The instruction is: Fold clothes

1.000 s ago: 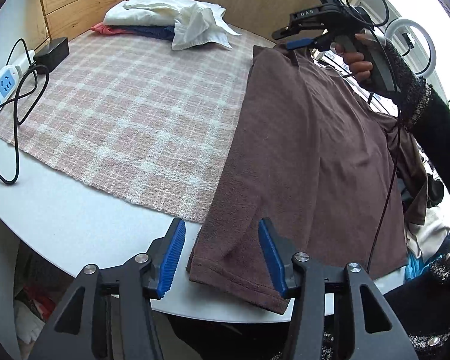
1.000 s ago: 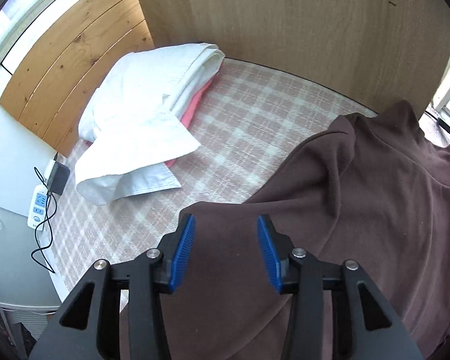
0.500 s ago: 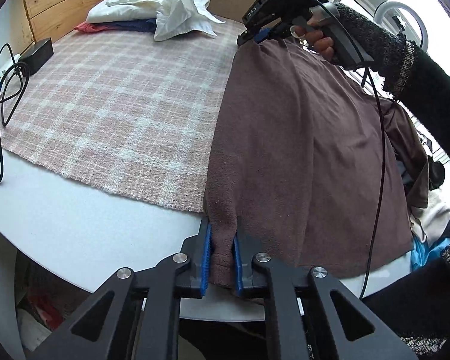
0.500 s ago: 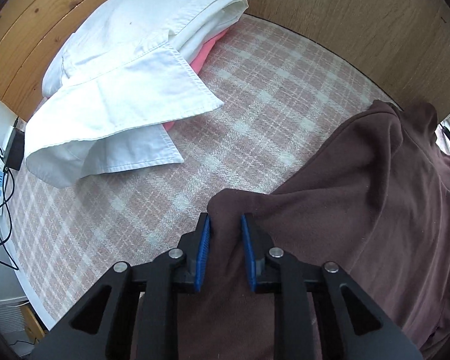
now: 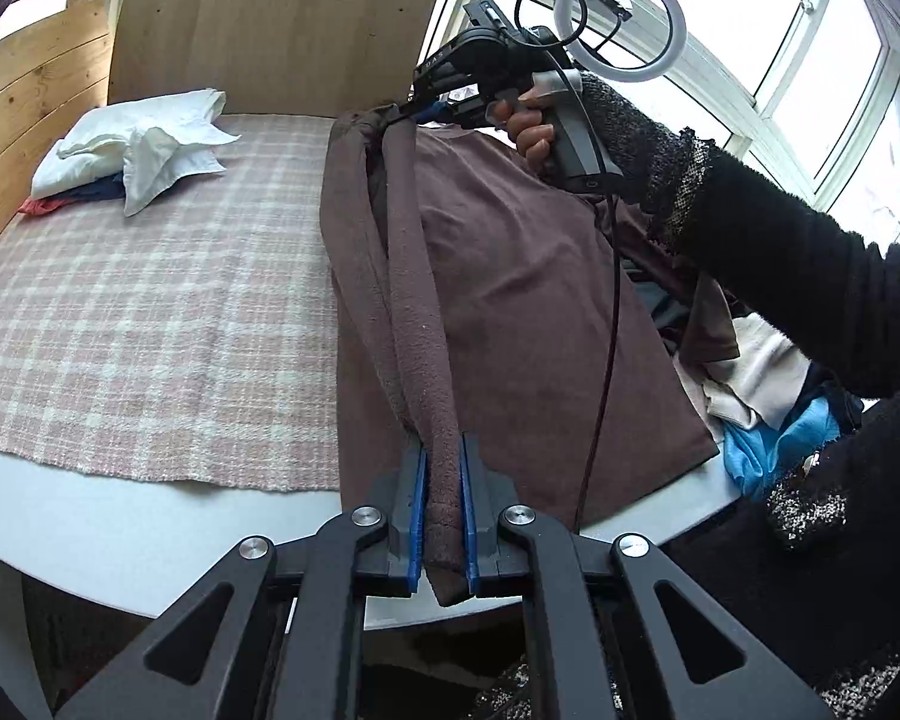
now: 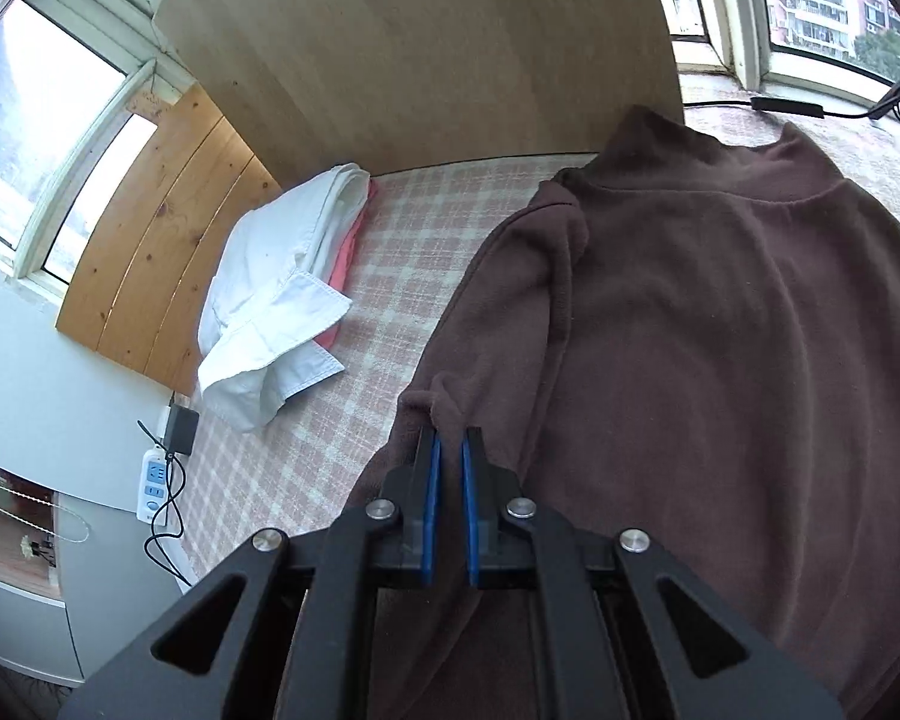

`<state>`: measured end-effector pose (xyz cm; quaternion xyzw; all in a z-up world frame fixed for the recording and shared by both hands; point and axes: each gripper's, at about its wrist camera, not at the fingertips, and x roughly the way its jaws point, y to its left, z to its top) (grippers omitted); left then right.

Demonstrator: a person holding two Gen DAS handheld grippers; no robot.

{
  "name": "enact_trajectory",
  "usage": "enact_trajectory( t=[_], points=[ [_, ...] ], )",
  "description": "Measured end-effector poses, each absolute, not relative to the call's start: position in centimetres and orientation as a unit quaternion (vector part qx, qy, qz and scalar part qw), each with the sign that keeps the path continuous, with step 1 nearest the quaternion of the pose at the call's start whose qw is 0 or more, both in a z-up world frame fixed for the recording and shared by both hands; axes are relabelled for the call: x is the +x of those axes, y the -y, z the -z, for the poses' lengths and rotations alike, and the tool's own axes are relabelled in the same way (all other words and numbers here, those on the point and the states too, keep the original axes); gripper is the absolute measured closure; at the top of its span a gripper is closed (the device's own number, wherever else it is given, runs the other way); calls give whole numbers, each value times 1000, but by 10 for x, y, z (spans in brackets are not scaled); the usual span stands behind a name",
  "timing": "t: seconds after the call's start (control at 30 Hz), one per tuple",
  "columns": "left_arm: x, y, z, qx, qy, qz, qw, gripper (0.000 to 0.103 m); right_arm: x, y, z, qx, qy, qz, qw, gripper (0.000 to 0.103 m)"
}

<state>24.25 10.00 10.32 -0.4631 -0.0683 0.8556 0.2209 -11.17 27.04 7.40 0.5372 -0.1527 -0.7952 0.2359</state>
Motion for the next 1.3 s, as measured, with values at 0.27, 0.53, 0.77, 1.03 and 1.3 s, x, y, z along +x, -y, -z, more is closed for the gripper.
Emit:
enact_trajectory(
  t=[0.27,0.53,0.77,1.03,1.3],
  points=[
    [256,-137,-96,-504,70,-806,303,90,-108,-337,-34,582,118,791,144,83],
    [240,-69,-77,-522,82,-830,176,82,-96,-329,-54,561,146,784,220,75],
    [240,-61,-50,-538,23,-821,191,73,-95,-286,-38,601,129,750,243,69],
    [240,-73,-38,-532,-27,-813,233,75,-95,-285,-23,622,150,736,223,69],
    [236,-80,-37,-523,-37,-817,240,75,-94,-285,-27,619,149,740,218,69]
  ],
)
